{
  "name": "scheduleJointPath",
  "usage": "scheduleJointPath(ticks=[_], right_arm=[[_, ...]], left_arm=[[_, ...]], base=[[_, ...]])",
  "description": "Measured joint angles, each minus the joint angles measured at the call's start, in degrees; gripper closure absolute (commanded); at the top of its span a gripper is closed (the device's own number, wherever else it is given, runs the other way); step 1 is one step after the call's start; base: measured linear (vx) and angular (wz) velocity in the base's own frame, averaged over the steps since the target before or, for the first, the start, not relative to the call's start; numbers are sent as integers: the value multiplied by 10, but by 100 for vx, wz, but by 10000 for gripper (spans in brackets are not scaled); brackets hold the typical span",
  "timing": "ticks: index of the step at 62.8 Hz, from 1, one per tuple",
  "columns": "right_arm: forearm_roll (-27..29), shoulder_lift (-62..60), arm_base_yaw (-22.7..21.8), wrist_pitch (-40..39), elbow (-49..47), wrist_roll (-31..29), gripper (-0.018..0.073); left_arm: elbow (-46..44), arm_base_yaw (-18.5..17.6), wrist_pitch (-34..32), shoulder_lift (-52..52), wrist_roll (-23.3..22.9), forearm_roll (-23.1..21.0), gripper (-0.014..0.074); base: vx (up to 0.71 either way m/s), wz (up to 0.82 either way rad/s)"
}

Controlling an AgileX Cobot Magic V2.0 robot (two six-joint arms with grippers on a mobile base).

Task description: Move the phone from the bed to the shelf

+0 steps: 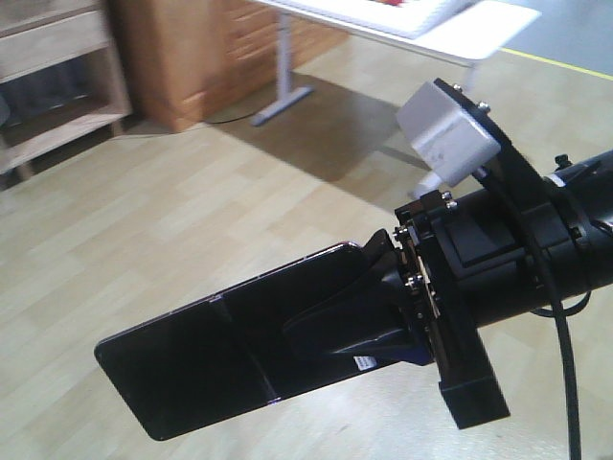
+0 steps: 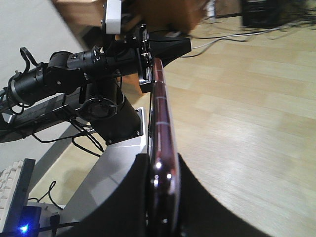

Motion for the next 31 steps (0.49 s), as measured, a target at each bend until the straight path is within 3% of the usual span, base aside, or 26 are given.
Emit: scheduleJointPath(ticks=[31], right_arm=[[0, 0, 0, 0, 0, 0, 563]], left_arm=[[0, 0, 0, 0, 0, 0, 596]], base=[[19, -55]])
